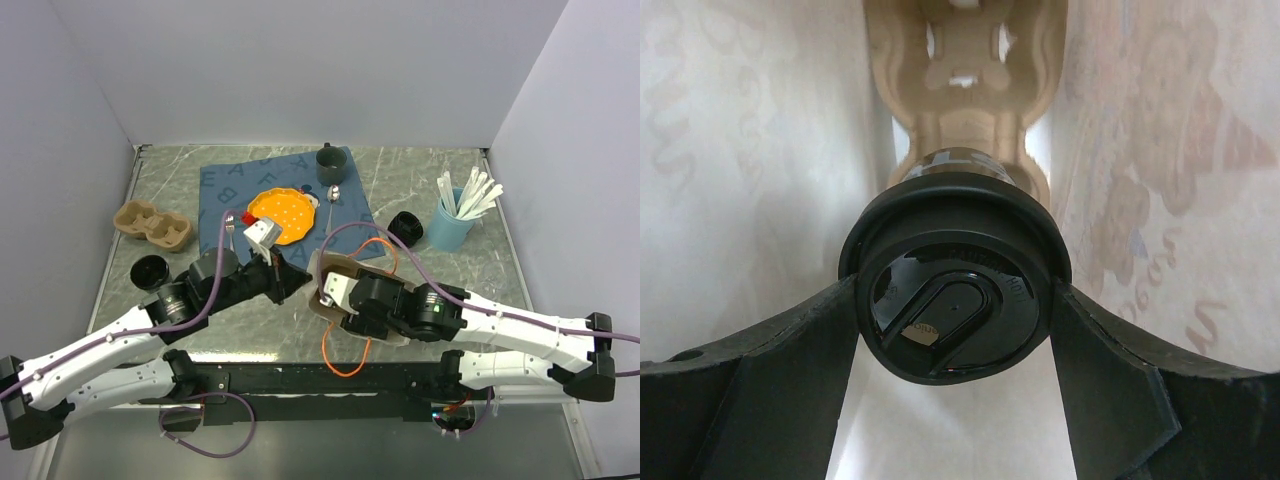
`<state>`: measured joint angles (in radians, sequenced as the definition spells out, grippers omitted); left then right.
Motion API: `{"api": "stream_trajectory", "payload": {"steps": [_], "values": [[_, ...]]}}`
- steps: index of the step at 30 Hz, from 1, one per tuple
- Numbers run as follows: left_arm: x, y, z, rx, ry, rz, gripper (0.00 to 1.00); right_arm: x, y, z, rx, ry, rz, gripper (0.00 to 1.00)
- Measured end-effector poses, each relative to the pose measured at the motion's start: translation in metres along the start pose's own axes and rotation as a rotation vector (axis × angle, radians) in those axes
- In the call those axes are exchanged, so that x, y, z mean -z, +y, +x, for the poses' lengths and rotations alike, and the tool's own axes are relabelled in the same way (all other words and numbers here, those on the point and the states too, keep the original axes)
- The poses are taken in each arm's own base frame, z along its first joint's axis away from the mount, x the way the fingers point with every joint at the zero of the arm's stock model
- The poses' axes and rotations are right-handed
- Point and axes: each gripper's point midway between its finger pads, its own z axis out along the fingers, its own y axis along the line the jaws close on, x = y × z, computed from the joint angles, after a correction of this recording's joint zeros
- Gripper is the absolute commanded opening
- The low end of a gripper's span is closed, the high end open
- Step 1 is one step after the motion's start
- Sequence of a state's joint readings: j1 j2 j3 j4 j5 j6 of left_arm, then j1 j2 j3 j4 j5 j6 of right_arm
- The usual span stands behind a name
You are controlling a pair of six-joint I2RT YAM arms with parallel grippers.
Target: Pack the takeout coffee
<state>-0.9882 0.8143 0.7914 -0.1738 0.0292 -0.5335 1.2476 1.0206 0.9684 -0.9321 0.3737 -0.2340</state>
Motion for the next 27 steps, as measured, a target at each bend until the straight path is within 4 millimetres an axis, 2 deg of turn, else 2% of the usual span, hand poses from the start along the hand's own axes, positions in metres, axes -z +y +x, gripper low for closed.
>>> {"api": "stream_trajectory", "payload": {"steps": [7, 13, 22, 27], "values": [[-0.012, 0.004, -0.003, -0.078, -0.015, -0.003, 0.01, -0.009, -0.003, 0.001, 0.015, 0.007, 0.032, 0.37], [-0.012, 0.005, -0.003, -0.095, -0.015, -0.004, 0.01, -0.015, -0.008, 0.008, 0.004, 0.022, 0.052, 0.37], [-0.011, 0.008, 0.004, -0.083, -0.010, -0.005, 0.01, -0.014, -0.027, 0.021, -0.054, 0.034, 0.103, 0.37], [-0.012, 0.006, 0.005, -0.076, -0.009, 0.009, 0.01, -0.019, -0.023, 0.031, -0.025, 0.054, 0.089, 0.38]]}}
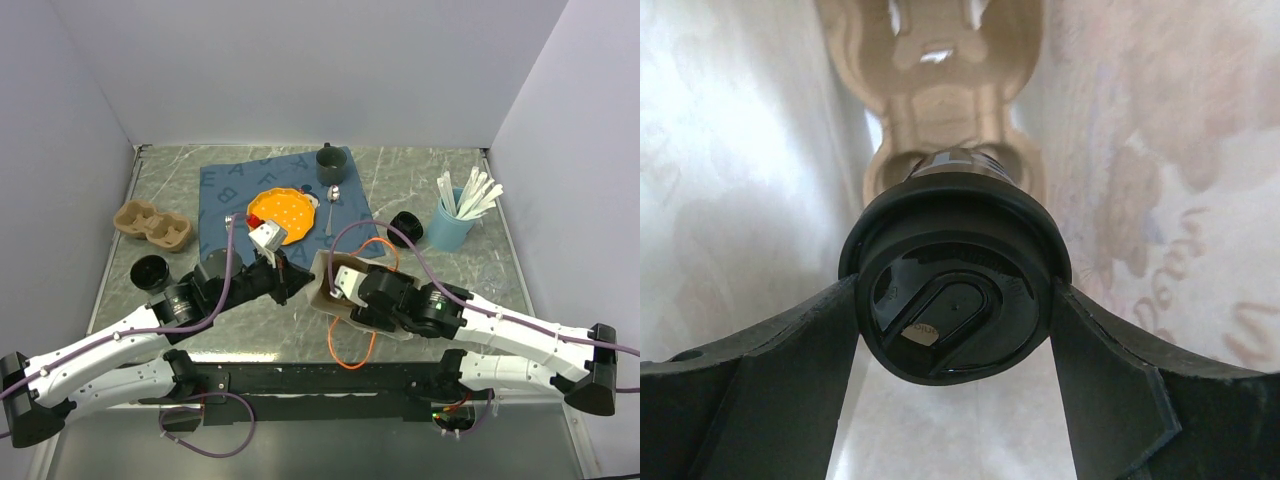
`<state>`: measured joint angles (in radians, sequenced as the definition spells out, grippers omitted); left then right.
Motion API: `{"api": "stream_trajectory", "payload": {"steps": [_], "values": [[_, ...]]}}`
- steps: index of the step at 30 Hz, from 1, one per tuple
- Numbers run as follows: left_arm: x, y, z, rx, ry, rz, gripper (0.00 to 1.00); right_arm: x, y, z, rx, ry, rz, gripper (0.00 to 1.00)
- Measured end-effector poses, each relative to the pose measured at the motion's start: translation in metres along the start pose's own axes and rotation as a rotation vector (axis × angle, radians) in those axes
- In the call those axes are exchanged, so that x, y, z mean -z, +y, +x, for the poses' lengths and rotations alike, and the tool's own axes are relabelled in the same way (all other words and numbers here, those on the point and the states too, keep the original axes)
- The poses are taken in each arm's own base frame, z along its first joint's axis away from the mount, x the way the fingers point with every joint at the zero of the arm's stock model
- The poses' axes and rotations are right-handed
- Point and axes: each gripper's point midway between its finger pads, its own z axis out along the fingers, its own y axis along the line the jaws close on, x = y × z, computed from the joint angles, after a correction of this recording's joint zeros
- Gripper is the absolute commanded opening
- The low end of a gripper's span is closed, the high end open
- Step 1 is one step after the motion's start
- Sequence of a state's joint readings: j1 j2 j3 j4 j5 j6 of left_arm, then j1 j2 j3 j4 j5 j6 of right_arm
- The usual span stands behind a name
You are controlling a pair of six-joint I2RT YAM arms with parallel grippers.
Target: Pack the takeout coffee
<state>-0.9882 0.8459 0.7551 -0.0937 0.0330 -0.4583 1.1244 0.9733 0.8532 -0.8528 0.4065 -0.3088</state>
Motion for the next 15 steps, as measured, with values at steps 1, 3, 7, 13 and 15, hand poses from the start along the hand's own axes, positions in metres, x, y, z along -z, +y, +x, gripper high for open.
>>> {"api": "stream_trajectory", "payload": {"steps": [1, 3, 7, 13, 15], "values": [[0.000, -0.001, 0.000, 0.000, -0.001, 0.005, 0.01, -0.001, 0.001, 0.001, 0.004, 0.003, -0.006, 0.38], [0.000, -0.002, 0.000, 0.003, 0.000, 0.011, 0.01, -0.002, 0.001, 0.002, 0.005, 0.007, -0.014, 0.38], [0.000, -0.005, 0.000, 0.007, 0.004, 0.023, 0.01, -0.005, -0.003, 0.005, 0.013, 0.014, -0.012, 0.38], [-0.006, -0.011, 0.003, 0.012, 0.018, 0.063, 0.01, -0.013, 0.001, 0.020, 0.100, 0.035, -0.032, 0.38], [-0.010, -0.014, 0.006, 0.014, 0.029, 0.081, 0.01, -0.012, 0.002, 0.020, 0.124, 0.036, -0.042, 0.38]]}}
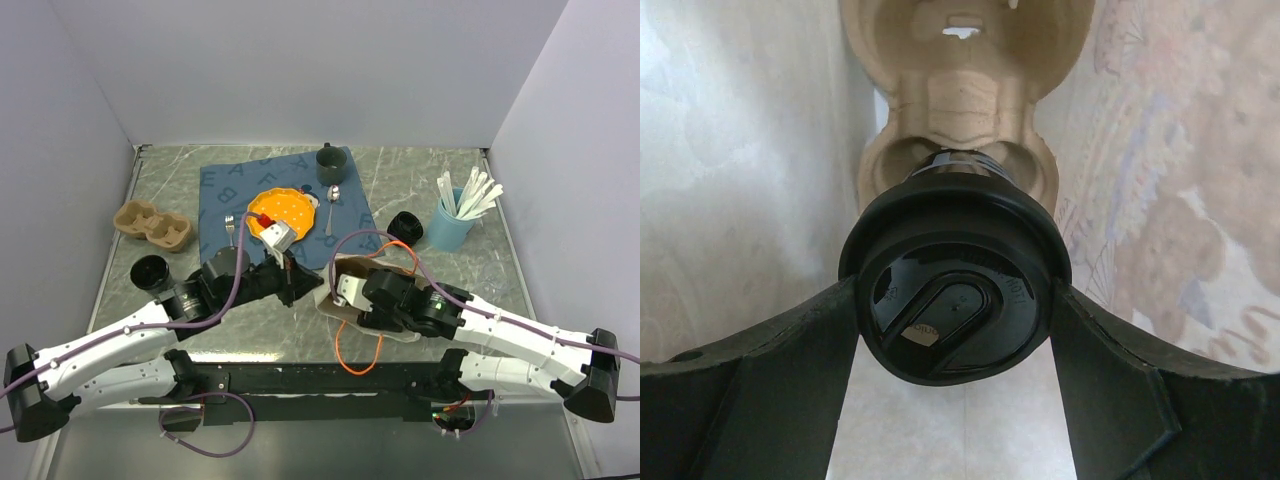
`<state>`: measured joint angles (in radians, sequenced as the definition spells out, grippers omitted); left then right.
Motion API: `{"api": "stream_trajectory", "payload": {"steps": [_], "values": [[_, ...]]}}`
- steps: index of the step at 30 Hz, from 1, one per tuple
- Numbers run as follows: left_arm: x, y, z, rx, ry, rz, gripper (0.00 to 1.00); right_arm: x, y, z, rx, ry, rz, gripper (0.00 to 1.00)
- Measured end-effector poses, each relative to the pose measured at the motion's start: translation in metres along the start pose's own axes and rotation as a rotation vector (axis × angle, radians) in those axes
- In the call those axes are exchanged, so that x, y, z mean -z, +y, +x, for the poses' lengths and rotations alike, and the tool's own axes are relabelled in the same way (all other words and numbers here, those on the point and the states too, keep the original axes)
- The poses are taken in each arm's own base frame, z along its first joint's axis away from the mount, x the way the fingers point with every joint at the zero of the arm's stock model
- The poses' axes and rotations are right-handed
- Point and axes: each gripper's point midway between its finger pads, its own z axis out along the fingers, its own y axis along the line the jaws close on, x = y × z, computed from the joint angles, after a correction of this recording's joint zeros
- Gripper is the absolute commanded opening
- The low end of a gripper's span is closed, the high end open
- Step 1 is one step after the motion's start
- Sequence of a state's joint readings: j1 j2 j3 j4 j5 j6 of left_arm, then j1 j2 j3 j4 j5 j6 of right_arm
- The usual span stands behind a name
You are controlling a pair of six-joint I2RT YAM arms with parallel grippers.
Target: Pack the takeout coffee
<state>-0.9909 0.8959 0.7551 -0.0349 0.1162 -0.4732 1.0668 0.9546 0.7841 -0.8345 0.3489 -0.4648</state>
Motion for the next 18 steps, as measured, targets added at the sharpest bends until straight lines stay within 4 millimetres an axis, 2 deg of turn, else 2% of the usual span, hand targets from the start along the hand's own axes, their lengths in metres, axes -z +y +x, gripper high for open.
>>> {"api": "stream_trajectory", "payload": {"steps": [7, 18], "values": [[-0.005, -0.007, 0.006, -0.003, 0.029, 0.046, 0.01, 0.002, 0.004, 0.001, 0.018, 0.006, -0.034, 0.38], [-0.005, 0.000, 0.009, -0.018, 0.058, 0.006, 0.01, 0.002, -0.002, 0.004, -0.033, 0.008, -0.035, 0.38]]}}
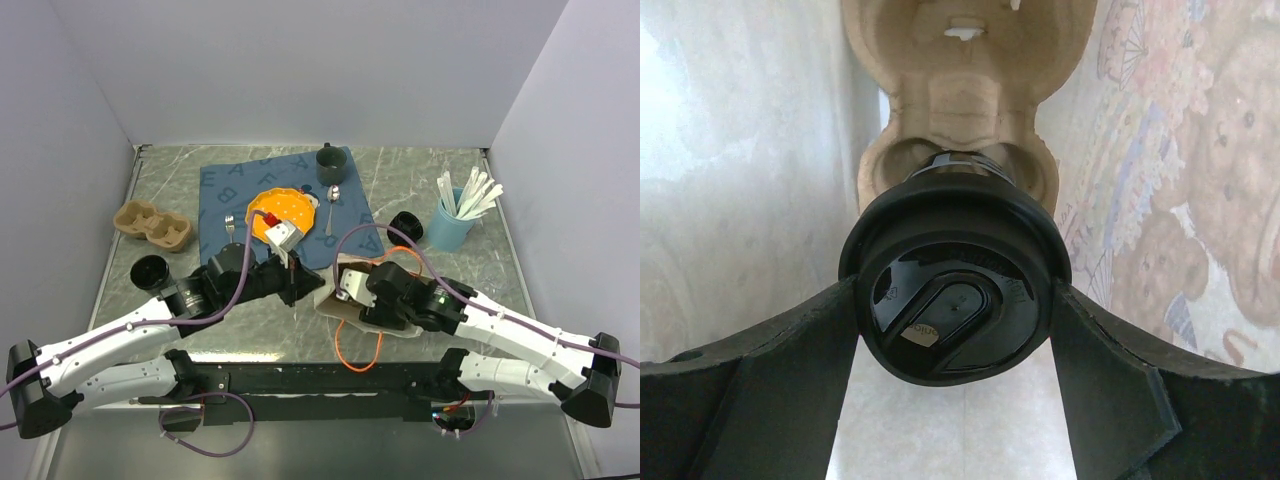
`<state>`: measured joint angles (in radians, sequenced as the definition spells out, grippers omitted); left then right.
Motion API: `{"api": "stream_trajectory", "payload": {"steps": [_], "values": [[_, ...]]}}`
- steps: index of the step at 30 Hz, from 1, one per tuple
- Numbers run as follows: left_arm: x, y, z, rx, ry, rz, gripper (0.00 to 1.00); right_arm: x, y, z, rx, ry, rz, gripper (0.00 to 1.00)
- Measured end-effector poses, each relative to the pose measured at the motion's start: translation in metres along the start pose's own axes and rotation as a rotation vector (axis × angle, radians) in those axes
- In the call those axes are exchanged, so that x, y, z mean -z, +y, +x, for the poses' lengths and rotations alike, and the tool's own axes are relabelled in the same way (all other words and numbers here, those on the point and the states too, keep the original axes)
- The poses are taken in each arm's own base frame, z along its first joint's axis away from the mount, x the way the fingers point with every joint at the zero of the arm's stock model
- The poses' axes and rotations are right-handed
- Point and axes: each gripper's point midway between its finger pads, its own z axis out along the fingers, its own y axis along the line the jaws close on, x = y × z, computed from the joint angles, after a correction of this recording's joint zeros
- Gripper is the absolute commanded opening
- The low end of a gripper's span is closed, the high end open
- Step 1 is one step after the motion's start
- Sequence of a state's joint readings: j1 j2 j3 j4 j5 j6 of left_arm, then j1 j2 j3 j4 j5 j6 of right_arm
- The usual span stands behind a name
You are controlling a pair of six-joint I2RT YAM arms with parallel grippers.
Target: Pack the takeout coffee
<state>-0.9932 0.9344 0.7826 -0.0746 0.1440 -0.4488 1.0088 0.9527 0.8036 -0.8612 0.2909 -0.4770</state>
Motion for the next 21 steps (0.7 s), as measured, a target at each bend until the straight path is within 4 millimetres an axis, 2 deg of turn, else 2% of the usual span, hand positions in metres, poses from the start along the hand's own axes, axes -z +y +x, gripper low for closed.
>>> {"api": "stream_trajectory", "payload": {"steps": [4, 11, 15, 21], "values": [[0.003, 0.000, -0.012, 0.002, -0.030, -0.021, 0.01, 0.006, -0.005, -0.009, -0.021, -0.022, -0.003, 0.38], [0.010, 0.011, -0.013, 0.023, -0.046, -0.092, 0.01, 0.010, -0.009, -0.018, -0.040, -0.043, -0.006, 0.38], [0.004, 0.019, -0.011, 0.019, -0.041, -0.129, 0.01, 0.008, -0.032, -0.012, -0.107, -0.029, 0.057, 0.37], [-0.021, 0.024, -0.026, -0.033, -0.081, -0.132, 0.01, 0.004, -0.064, -0.008, -0.141, 0.004, 0.186, 0.36]]}}
